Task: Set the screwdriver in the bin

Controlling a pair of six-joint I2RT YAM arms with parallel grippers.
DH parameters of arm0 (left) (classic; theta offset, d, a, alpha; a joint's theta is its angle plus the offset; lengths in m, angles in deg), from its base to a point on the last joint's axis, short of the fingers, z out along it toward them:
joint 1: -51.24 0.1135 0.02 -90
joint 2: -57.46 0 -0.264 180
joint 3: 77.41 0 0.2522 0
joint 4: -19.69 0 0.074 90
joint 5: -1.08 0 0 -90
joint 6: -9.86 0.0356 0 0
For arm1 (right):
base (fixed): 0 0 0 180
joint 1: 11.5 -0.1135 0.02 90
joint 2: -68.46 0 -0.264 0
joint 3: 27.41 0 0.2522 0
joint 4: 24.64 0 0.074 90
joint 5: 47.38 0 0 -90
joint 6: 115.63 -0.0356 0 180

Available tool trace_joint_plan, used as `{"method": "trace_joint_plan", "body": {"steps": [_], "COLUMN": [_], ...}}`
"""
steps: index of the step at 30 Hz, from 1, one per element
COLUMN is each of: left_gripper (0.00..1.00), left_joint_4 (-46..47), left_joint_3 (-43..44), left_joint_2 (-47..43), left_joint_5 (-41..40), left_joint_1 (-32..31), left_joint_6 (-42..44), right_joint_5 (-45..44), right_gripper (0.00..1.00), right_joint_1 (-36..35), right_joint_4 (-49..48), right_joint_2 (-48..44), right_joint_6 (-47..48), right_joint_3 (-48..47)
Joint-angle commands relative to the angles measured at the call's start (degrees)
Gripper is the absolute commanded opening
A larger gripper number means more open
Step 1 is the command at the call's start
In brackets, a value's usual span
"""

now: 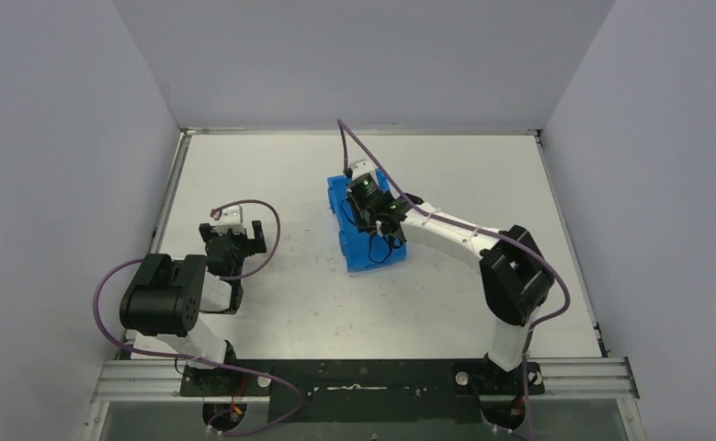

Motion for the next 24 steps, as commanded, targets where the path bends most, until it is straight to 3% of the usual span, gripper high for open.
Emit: {"method": "trace_joint_plan", "body": {"steps": [1,9,16,24], "left_gripper": [0.97,0.97,0.97,0.97], "left_joint_4": [2.46,2.39,2.4,2.5], "left_joint_3": [1.22,1.22,1.22,1.22], "left_joint_2": [-0.47,-0.48,-0.48,-0.47], "left_joint_5": [0.34,0.34,0.34,0.34], "left_joint_1": [-0.12,-0.12,-0.12,-0.12], "left_joint_6": [-0.36,-0.32,-0.28,-0.24], "right_joint_5": [1.87,4.14,2.96,0.77], "right_gripper": [0.0,0.02,0.49,0.57], "right_joint_1": [0.72,2.57,2.46,1.59], "right_joint_4": [-3.84,-5.35,-3.73,-1.9], "right_joint_2": [5.29,13.57,11.48,2.26], "right_joint_6": [-1.06,-3.33,-3.55,-1.91], "right_joint_3": [-1.39,-1.76,-2.9,-5.46]}}
